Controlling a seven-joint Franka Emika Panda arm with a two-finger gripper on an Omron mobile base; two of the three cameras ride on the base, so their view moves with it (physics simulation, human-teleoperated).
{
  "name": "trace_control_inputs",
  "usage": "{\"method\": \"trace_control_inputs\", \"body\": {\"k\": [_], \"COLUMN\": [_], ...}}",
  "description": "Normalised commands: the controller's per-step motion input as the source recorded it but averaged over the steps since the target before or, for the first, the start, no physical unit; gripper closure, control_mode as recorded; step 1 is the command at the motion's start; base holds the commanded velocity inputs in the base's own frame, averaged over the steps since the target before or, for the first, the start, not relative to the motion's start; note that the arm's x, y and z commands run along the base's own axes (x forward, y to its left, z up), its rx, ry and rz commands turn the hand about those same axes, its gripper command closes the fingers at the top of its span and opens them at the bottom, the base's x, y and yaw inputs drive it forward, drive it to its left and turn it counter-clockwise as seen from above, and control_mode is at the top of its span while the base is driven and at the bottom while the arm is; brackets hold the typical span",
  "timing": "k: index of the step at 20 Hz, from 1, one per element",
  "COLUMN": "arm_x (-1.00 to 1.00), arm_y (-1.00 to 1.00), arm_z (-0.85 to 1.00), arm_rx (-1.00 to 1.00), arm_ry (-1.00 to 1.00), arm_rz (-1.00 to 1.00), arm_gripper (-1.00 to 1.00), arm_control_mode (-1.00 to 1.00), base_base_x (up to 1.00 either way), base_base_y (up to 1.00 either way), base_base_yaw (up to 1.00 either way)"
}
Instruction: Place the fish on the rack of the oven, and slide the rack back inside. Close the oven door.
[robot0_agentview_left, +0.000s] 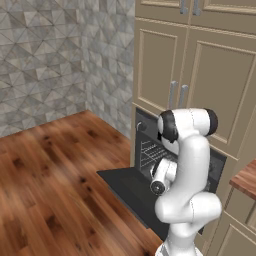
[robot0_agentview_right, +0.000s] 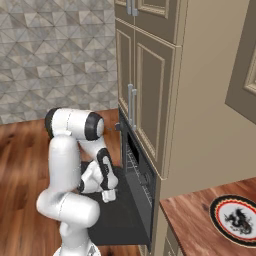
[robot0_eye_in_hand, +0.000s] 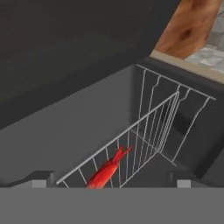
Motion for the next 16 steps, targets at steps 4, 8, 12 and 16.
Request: {"method": "trace_control_inputs", "body": {"k": [4,8,12,16], "arm_x": [-0.18,-0.44,-0.61,-0.65], "arm_y": [0.5,0.64,0.74,0.87], "arm_z": [1.0,0.98,0.82,0.74], "arm_rx": [0.13,0.1,0.07,0.04], "arm_ry": [0.0,0.08,0.15,0.16], "arm_rz": [0.0,0.0,0.0,0.0], "arm_gripper": [-1.0,-1.0,-1.0,-1.0], "arm_control_mode": [-1.0,-1.0,-1.0,-1.0], "base_base_x": [0.0,0.0,0.0,0.0], "base_base_y": [0.0,0.0,0.0,0.0], "base_base_yaw": [0.0,0.0,0.0,0.0]}}
